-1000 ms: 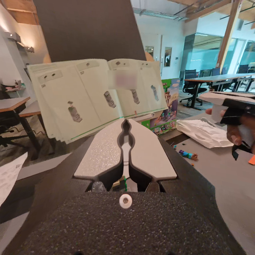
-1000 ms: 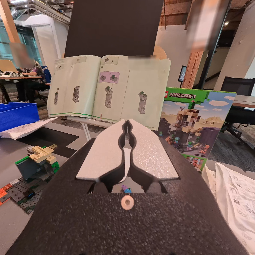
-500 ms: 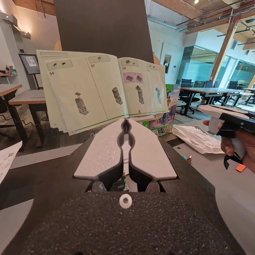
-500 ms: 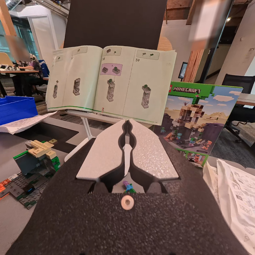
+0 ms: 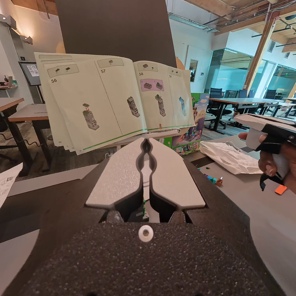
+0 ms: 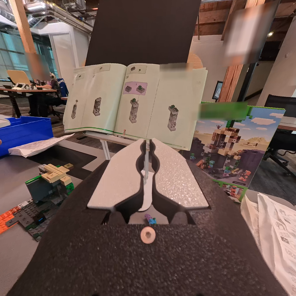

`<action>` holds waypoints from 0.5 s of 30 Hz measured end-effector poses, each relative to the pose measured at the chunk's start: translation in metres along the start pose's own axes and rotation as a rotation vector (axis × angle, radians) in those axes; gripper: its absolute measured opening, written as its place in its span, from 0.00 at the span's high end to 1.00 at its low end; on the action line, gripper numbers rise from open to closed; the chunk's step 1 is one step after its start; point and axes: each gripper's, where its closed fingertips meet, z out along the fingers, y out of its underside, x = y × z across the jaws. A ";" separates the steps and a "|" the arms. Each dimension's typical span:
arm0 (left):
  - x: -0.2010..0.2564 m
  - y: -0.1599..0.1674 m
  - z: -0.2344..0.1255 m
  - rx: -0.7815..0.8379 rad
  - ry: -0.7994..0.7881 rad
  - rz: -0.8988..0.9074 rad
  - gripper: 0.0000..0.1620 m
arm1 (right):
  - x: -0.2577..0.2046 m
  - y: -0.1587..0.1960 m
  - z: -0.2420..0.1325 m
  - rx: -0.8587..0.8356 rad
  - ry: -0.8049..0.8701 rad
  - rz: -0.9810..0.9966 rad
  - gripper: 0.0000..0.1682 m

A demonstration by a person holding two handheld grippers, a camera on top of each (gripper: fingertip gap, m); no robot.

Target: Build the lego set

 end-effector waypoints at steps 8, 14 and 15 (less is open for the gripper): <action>-0.001 -0.004 0.000 0.007 -0.010 0.005 1.00 | 0.007 -0.008 0.016 0.022 0.067 -0.073 1.00; -0.002 -0.007 -0.002 0.014 -0.002 -0.004 1.00 | 0.011 -0.039 0.082 0.038 0.056 -0.146 1.00; -0.004 -0.006 -0.002 0.010 0.001 -0.013 1.00 | 0.013 -0.045 0.095 0.036 0.058 -0.143 1.00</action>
